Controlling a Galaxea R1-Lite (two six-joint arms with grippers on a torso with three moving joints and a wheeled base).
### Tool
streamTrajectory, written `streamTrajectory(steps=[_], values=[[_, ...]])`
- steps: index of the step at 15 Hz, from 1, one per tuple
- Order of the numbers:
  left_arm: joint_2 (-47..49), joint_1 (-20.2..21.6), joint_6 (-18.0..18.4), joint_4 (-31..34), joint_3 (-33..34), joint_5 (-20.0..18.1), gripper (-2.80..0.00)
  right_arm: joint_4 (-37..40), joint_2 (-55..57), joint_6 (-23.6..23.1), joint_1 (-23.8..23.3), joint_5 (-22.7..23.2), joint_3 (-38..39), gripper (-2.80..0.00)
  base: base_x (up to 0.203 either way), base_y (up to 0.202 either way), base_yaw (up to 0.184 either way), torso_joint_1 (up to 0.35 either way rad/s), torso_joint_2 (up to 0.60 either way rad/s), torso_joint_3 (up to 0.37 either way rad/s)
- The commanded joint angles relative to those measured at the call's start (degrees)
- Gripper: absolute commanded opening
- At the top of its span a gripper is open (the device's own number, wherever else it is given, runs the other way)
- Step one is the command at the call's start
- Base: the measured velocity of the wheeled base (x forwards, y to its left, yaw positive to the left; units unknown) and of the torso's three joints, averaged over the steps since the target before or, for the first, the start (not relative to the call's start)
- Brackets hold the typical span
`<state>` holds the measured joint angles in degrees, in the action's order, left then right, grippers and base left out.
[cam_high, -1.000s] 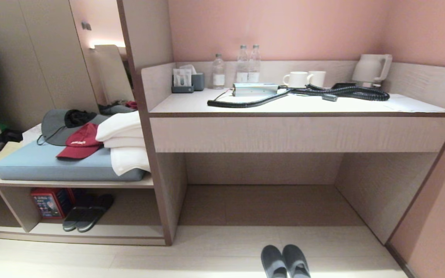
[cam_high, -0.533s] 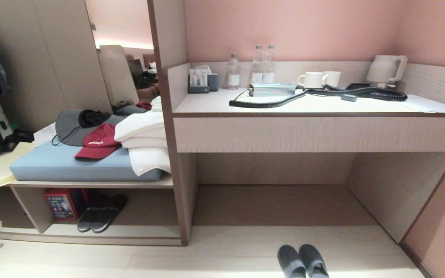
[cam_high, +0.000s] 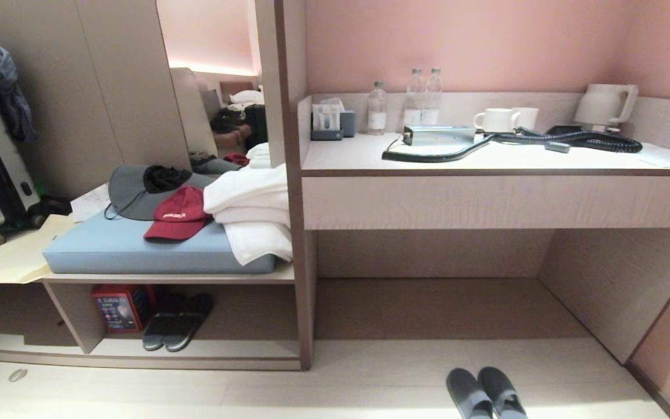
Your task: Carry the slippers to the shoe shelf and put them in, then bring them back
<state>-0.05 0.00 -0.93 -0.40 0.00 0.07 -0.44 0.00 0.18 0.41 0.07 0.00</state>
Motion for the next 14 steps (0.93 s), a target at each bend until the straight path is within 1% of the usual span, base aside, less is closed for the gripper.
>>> streamTrajectory(steps=[1, 14], values=[[0.05, 0.0, -0.04, -0.04, 0.0, 0.01, -2.8, 0.0, 0.09, -0.01, 0.02, 0.02, 0.0, -2.8, 0.0, 0.196, -0.004, -0.002, 0.0, 0.004], [0.05, 0.0, -0.04, -0.04, 0.0, 0.01, -2.8, 0.0, 0.02, -0.01, 0.02, 0.02, 0.02, -2.8, 0.0, 0.195, -0.002, 0.002, 0.0, 0.001]])
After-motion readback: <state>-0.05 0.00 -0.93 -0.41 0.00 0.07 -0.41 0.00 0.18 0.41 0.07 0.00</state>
